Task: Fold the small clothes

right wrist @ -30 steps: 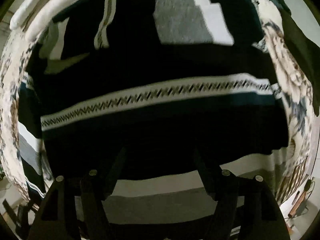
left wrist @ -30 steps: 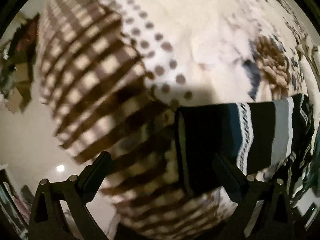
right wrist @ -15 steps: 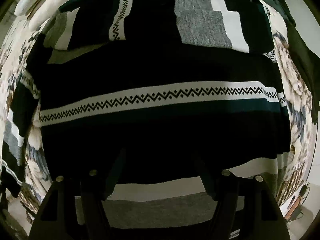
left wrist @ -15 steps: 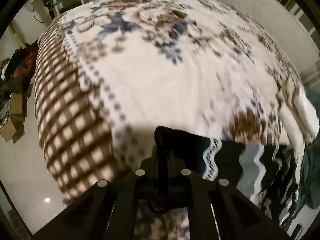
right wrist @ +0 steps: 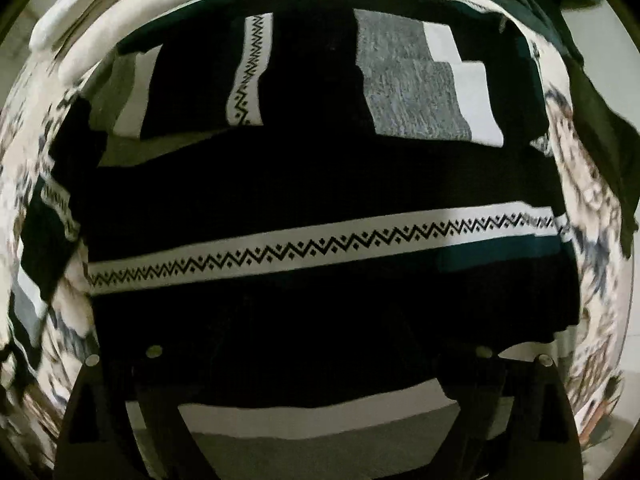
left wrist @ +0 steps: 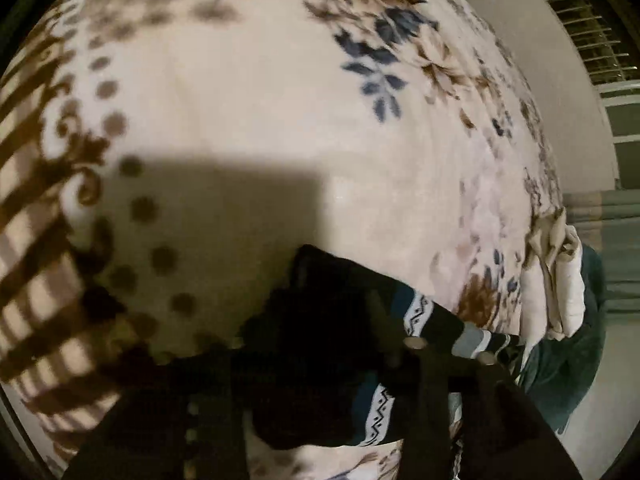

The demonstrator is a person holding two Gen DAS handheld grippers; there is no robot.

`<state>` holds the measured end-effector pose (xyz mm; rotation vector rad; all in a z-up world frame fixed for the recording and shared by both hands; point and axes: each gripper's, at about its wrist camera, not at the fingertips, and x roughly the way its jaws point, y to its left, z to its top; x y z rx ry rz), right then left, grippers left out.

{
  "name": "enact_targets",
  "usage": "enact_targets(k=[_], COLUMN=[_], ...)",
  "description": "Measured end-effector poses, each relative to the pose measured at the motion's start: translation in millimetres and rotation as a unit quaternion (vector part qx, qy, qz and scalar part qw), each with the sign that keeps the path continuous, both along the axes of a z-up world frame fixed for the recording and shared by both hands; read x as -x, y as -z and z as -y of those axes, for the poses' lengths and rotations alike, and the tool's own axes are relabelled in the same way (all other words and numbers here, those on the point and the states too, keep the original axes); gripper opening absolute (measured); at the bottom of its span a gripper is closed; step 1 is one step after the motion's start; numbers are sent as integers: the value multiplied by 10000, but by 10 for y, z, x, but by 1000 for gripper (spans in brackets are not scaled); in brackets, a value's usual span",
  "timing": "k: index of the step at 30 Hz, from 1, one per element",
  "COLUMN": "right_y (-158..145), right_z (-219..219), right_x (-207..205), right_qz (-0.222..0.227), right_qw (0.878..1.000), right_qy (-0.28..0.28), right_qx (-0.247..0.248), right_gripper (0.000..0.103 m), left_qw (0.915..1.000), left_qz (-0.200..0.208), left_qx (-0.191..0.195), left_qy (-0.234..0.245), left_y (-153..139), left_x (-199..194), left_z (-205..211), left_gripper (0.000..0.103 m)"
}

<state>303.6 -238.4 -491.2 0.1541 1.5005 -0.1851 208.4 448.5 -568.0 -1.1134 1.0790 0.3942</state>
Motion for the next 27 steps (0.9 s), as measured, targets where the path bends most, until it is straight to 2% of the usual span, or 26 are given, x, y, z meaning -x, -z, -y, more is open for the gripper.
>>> enact_targets(k=[3, 5, 6, 7, 8, 11, 16, 19, 21, 23, 24, 27], right_y=[48, 52, 50, 46, 37, -36, -220, -314, -360, -418, -459, -551], right_z=[121, 175, 199, 219, 243, 338, 737, 1076, 1363, 1652, 1821, 2326], right_x=[20, 51, 69, 84, 98, 140, 239, 123, 75, 11, 18, -11], right_qz=[-84, -110, -118, -125, -135, -85, 73, 145, 160, 204, 230, 229], right_qw=[9998, 9996, 9996, 9996, 9996, 9996, 9995, 9984, 9977, 9969, 9964, 9960], right_qy=[176, 235, 215, 182, 151, 88, 163, 355, 469, 559, 602, 658], right_qx=[-61, -123, -138, -156, -179, -235, -272, -417, -461, -518, -545, -552], right_gripper=[94, 94, 94, 94, 94, 94, 94, 94, 94, 94, 94, 94], left_qw=[9992, 9968, 9955, 9927, 9889, 9804, 9730, 9645, 9563, 9477, 9436, 9267], left_qz=[-142, -309, -336, -368, -493, -523, -193, 75, 319, 650, 731, 1119], left_qx=[-212, -535, -679, -957, -1211, -1717, -2027, -2199, -2296, -2208, -2201, -1947], left_qy=[292, 515, 569, 633, 705, 815, 1089, 1463, 1784, 2209, 2364, 3012], left_y=[-14, -45, -72, -139, -188, -434, -962, -1404, -1709, -1966, -2020, -2189], left_x=[-126, -221, -252, -271, -306, -396, -644, -930, -1200, -1477, -1601, -2052], left_z=[72, 139, 159, 216, 262, 439, 842, 1390, 1920, 2598, 2845, 3955], left_gripper=[54, 53, 48, 30, 5, 4, 4, 4, 4, 4, 4, 4])
